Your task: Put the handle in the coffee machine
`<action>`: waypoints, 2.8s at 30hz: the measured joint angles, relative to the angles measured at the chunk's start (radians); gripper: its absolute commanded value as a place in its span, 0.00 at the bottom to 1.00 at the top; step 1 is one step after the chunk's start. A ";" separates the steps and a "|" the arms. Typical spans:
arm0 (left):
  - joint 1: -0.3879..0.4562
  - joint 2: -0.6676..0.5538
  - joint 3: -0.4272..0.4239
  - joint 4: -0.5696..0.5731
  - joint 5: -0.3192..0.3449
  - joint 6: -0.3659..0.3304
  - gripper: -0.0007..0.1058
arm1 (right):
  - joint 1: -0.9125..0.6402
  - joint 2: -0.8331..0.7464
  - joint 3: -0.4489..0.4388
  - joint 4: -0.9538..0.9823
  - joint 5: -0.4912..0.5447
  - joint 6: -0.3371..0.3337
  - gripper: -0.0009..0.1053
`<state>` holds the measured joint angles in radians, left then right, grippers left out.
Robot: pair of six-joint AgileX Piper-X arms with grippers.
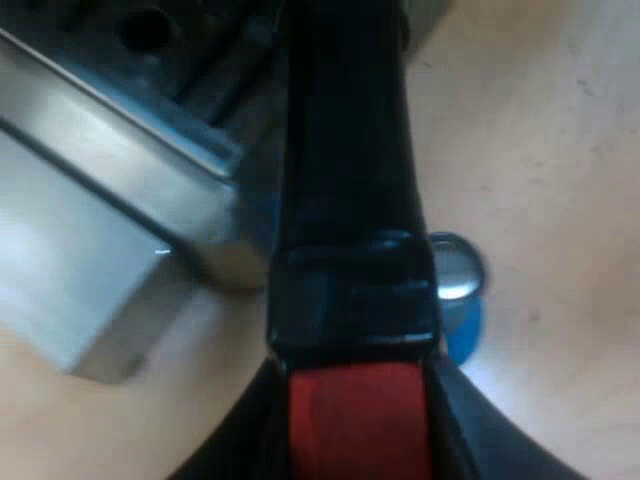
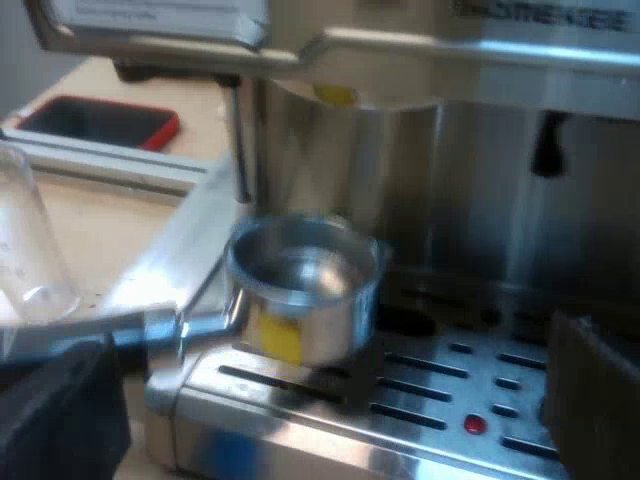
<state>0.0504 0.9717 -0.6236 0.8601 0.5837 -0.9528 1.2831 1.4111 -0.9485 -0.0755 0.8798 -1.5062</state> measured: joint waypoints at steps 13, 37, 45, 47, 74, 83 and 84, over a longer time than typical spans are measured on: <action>0.014 0.122 -0.070 0.006 0.052 0.093 0.01 | 0.000 0.163 0.000 -0.328 0.082 -0.163 0.82; 0.012 0.204 -0.116 -0.129 0.097 0.124 0.01 | 0.000 0.333 0.000 -0.691 0.164 -0.320 0.82; 0.012 0.266 -0.154 -0.130 0.102 0.129 0.01 | -0.008 0.333 0.000 -0.691 0.164 -0.320 0.82; 0.012 0.279 -0.171 -0.130 0.102 0.130 0.01 | -0.010 0.333 0.000 -0.691 0.164 -0.320 0.82; 0.012 0.282 -0.247 -0.137 0.104 0.134 0.01 | -0.031 0.333 0.000 -0.691 0.164 -0.320 0.82; 0.012 0.282 -0.257 -0.102 0.113 0.124 0.01 | -0.031 0.333 0.000 -0.691 0.164 -0.320 0.82; 0.012 0.282 -0.258 -0.101 0.114 0.121 0.01 | -0.031 0.333 0.000 -0.691 0.164 -0.320 0.82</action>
<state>0.0629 1.2539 -0.8818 0.7595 0.6979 -0.8315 1.2521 1.7437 -0.9485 -0.7661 1.0441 -1.8267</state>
